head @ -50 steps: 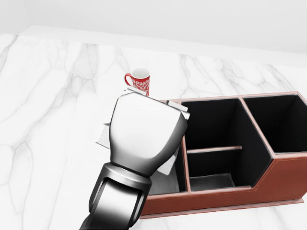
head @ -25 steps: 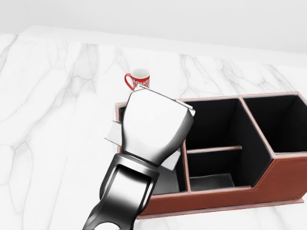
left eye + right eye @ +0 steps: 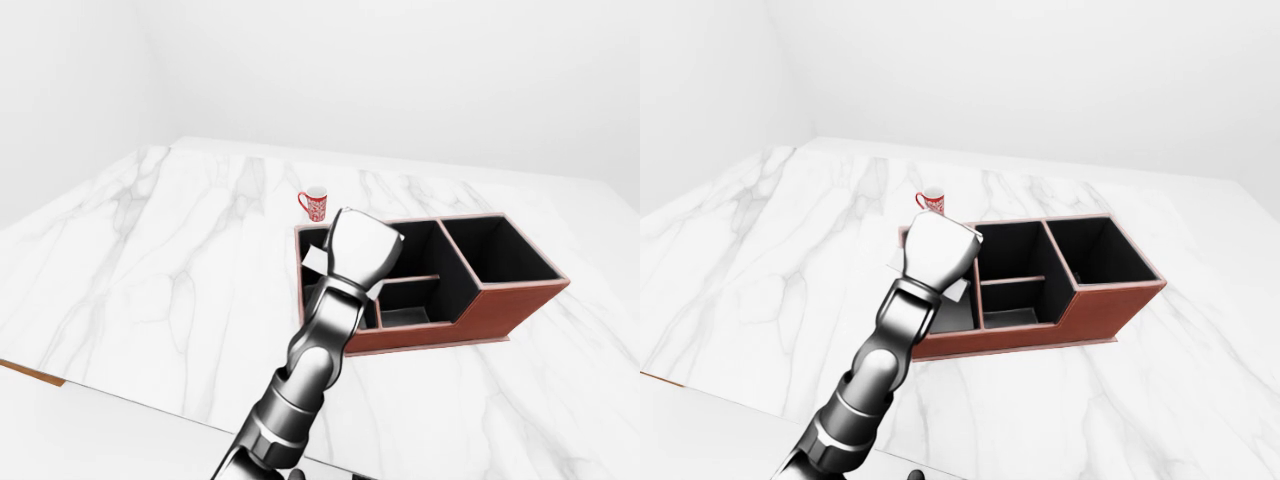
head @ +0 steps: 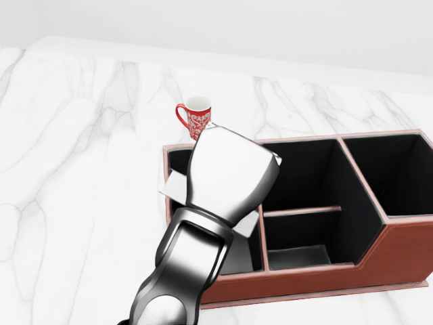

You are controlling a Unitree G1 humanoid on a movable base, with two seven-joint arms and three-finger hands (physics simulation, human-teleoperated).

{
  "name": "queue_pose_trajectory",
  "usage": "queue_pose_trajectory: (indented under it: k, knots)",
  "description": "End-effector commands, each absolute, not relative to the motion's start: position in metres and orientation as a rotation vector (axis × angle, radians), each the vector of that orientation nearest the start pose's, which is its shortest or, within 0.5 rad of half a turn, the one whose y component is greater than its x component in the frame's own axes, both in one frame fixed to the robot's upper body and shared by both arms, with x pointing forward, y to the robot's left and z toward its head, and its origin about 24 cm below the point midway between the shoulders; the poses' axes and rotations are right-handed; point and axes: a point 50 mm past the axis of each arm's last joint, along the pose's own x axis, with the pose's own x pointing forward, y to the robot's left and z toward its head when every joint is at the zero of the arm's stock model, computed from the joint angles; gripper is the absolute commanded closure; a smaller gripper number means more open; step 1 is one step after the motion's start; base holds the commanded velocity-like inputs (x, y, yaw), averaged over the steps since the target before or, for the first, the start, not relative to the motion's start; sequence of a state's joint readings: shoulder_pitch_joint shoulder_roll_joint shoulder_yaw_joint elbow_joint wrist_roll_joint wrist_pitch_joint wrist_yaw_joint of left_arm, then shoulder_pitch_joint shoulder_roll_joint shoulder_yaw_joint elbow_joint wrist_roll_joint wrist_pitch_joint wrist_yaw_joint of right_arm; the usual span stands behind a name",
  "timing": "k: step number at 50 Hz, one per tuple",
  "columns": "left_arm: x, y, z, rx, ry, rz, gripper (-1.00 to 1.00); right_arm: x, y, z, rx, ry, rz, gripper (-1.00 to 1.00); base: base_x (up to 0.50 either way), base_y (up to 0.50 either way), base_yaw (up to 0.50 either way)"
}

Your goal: Pick up the book and place it in the left compartment of the caddy.

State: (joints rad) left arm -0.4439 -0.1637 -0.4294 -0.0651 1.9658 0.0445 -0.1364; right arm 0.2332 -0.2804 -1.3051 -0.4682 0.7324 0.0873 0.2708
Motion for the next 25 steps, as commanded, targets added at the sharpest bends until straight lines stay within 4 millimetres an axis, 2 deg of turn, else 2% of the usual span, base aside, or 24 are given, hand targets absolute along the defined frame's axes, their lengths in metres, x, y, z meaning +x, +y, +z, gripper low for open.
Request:
queue_pose_trajectory:
  k: [1, 25]
  knots:
    - [0.282, -0.010, 0.169, 1.817, -0.718, 0.062, 1.00, 0.053, -0.380, 0.199, -0.102, -0.655, -0.701, -1.00, 0.00, 0.00, 0.00]
    - [0.297, -0.008, 0.146, 1.828, -0.630, -0.002, 1.00, 0.049, -0.378, 0.204, -0.115, -0.674, -0.702, -1.00, 0.00, 0.00, 0.00]
